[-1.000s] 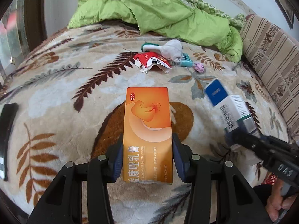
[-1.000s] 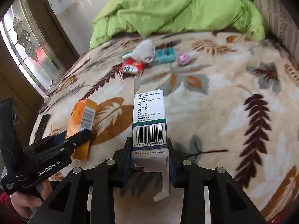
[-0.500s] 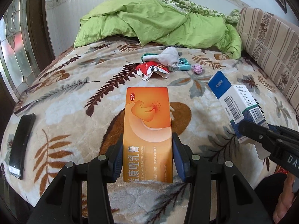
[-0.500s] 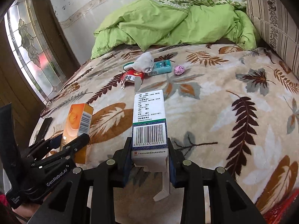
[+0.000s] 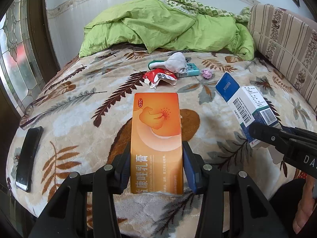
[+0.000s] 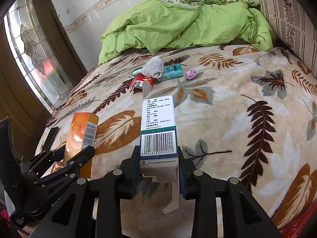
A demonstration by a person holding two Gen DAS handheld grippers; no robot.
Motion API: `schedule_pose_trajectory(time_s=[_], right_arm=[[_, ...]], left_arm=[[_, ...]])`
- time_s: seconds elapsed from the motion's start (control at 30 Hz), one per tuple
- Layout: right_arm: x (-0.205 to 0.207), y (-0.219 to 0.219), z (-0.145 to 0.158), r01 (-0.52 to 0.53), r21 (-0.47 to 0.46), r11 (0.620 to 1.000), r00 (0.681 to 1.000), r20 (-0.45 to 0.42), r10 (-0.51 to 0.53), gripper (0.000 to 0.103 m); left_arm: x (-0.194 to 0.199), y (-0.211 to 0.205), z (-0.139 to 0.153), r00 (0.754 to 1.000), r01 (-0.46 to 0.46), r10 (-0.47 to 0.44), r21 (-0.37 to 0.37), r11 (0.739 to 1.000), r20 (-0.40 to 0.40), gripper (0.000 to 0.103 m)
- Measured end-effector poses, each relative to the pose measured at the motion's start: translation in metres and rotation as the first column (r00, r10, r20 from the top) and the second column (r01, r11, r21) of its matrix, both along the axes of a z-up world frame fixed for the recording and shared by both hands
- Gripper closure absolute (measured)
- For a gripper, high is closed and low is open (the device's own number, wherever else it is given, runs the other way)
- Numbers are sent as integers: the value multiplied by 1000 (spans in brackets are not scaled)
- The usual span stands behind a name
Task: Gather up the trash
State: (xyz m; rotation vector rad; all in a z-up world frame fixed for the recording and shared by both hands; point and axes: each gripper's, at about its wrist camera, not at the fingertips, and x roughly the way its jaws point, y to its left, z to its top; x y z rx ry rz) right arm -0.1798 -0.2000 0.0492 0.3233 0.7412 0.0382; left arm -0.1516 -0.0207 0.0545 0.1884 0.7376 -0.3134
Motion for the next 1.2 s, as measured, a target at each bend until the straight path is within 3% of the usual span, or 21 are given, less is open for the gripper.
schedule_pose_trajectory(time_s=[1.2], right_arm=[[-14, -5, 1, 17, 71, 997, 1000, 1, -17, 69]], left_arm=[[-5, -5, 0, 1000, 4, -4, 16, 1000, 5, 58]])
